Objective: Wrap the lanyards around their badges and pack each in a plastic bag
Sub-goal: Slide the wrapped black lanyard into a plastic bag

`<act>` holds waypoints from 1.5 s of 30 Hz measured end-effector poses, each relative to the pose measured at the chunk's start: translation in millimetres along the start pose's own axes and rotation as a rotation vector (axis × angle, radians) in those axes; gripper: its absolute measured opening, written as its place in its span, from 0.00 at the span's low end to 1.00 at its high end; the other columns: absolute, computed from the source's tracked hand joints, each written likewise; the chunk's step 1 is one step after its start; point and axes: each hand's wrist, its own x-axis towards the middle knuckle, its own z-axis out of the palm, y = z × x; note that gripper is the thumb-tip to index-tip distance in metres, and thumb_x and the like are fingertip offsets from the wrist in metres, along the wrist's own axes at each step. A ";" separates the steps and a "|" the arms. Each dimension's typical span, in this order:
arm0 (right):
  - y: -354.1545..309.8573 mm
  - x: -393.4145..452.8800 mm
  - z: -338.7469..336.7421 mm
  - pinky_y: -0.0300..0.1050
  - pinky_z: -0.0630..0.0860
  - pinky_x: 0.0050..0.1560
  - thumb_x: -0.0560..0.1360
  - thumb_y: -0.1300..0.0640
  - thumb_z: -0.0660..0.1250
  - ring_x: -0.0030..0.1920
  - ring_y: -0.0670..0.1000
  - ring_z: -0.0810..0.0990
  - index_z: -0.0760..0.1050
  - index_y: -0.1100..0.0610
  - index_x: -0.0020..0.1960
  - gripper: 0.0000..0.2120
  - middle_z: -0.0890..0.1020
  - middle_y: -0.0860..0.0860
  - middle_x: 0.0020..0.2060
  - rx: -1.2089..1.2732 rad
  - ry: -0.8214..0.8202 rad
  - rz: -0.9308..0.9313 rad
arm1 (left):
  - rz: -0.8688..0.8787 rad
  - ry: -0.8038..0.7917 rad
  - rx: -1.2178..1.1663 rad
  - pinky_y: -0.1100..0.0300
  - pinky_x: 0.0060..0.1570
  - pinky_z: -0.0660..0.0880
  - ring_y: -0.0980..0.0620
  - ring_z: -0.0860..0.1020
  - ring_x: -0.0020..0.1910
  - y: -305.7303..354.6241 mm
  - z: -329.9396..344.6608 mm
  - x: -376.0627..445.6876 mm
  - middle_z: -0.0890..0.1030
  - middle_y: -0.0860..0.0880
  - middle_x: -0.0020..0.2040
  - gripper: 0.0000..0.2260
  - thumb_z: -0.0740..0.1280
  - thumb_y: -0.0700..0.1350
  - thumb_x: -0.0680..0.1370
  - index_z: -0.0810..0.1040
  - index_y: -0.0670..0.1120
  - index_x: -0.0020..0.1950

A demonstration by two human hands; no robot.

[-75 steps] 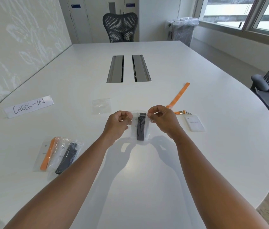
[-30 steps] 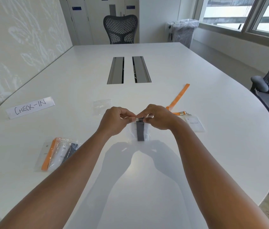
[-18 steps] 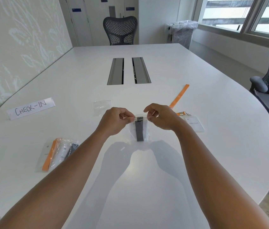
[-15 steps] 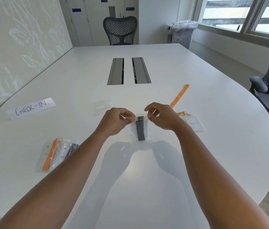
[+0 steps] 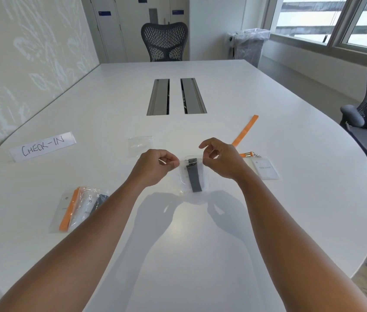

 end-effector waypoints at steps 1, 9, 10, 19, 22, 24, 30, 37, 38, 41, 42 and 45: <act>0.4 0.2 -0.4 0.35 0.76 0.38 0.73 0.62 0.67 0.38 0.44 0.78 0.77 0.46 0.52 0.13 0.81 0.46 0.41 -0.006 -0.011 0.009 | 0.003 0.006 0.007 0.65 0.34 0.72 0.64 0.77 0.34 0.4 0.2 -0.5 0.81 0.63 0.33 0.04 0.74 0.54 0.75 0.84 0.57 0.41; 0.2 -1.9 -2.0 0.40 0.78 0.42 0.74 0.62 0.69 0.44 0.48 0.81 0.78 0.49 0.50 0.10 0.83 0.47 0.42 0.007 -0.002 -0.013 | 0.038 0.033 0.098 0.61 0.36 0.71 0.60 0.77 0.38 3.7 4.7 -2.8 0.81 0.59 0.38 0.07 0.71 0.51 0.79 0.81 0.58 0.41; 0.4 -2.6 -1.7 0.40 0.78 0.41 0.74 0.63 0.69 0.42 0.48 0.80 0.78 0.49 0.50 0.10 0.83 0.48 0.41 0.024 0.007 -0.019 | 0.041 0.042 0.120 0.61 0.37 0.71 0.59 0.78 0.39 4.0 5.0 -2.5 0.82 0.60 0.39 0.08 0.70 0.51 0.79 0.80 0.59 0.40; 7.3 -4.0 4.0 0.30 0.74 0.40 0.73 0.58 0.74 0.43 0.42 0.79 0.79 0.50 0.56 0.13 0.84 0.43 0.43 0.102 -0.005 0.078 | 0.073 0.009 0.079 0.57 0.47 0.75 0.58 0.79 0.48 4.8 7.2 -0.8 0.82 0.58 0.46 0.04 0.67 0.49 0.81 0.80 0.54 0.47; 8.2 -2.2 9.5 0.26 0.73 0.39 0.71 0.56 0.77 0.43 0.44 0.79 0.82 0.52 0.53 0.11 0.85 0.45 0.44 0.113 0.044 0.104 | 0.069 -0.024 -0.007 0.61 0.47 0.74 0.59 0.79 0.50 5.1 9.8 -0.8 0.81 0.58 0.47 0.04 0.67 0.49 0.81 0.80 0.53 0.48; 8.4 -2.0 11.0 0.28 0.72 0.36 0.70 0.56 0.78 0.39 0.43 0.78 0.82 0.53 0.50 0.10 0.85 0.48 0.42 0.185 0.093 0.131 | 0.012 -0.038 -0.188 0.60 0.48 0.75 0.57 0.80 0.49 5.5 13.0 -0.4 0.82 0.57 0.48 0.05 0.66 0.50 0.82 0.80 0.51 0.50; 6.3 -3.6 9.7 0.36 0.75 0.40 0.70 0.61 0.78 0.36 0.46 0.79 0.81 0.54 0.46 0.09 0.84 0.50 0.36 0.470 0.068 0.159 | -0.072 -0.024 -0.465 0.56 0.51 0.77 0.55 0.79 0.47 4.4 30.6 -4.6 0.82 0.53 0.49 0.12 0.65 0.59 0.81 0.79 0.53 0.56; 3.9 -1.6 5.0 0.40 0.77 0.43 0.71 0.64 0.76 0.35 0.46 0.80 0.80 0.55 0.46 0.08 0.83 0.47 0.32 0.700 0.111 0.250 | 0.073 0.242 -0.256 0.66 0.29 0.61 0.56 0.63 0.27 0.7 44.7 -13.7 0.65 0.57 0.25 0.23 0.60 0.65 0.81 0.66 0.53 0.31; 3.5 -1.9 4.2 0.40 0.77 0.42 0.71 0.65 0.76 0.35 0.47 0.79 0.79 0.56 0.46 0.08 0.83 0.48 0.32 0.736 0.111 0.273 | 0.081 0.268 -0.247 0.65 0.28 0.60 0.56 0.62 0.27 -0.7 44.4 -12.9 0.64 0.56 0.24 0.24 0.60 0.64 0.81 0.65 0.51 0.31; 2.1 -2.5 0.5 0.38 0.76 0.39 0.72 0.66 0.74 0.33 0.48 0.77 0.78 0.57 0.46 0.08 0.82 0.51 0.34 0.811 0.125 0.332 | 0.058 0.310 -0.220 0.67 0.26 0.63 0.56 0.65 0.24 -7.9 41.9 -9.0 0.66 0.56 0.21 0.22 0.60 0.62 0.82 0.77 0.51 0.36; 2.0 -2.6 -1.2 0.38 0.76 0.38 0.72 0.66 0.74 0.33 0.47 0.77 0.78 0.57 0.46 0.08 0.82 0.51 0.34 0.823 0.135 0.344 | 0.039 0.317 -0.220 0.68 0.26 0.63 0.56 0.65 0.23 -10.4 40.8 -8.2 0.65 0.56 0.21 0.21 0.60 0.62 0.82 0.80 0.51 0.37; 1.7 -2.6 -5.7 0.37 0.76 0.37 0.73 0.67 0.74 0.32 0.47 0.76 0.78 0.58 0.46 0.07 0.82 0.51 0.34 0.831 0.136 0.350 | -0.012 0.317 -0.237 0.68 0.25 0.63 0.56 0.64 0.22 -14.9 36.9 -7.2 0.62 0.55 0.20 0.21 0.60 0.62 0.82 0.81 0.52 0.38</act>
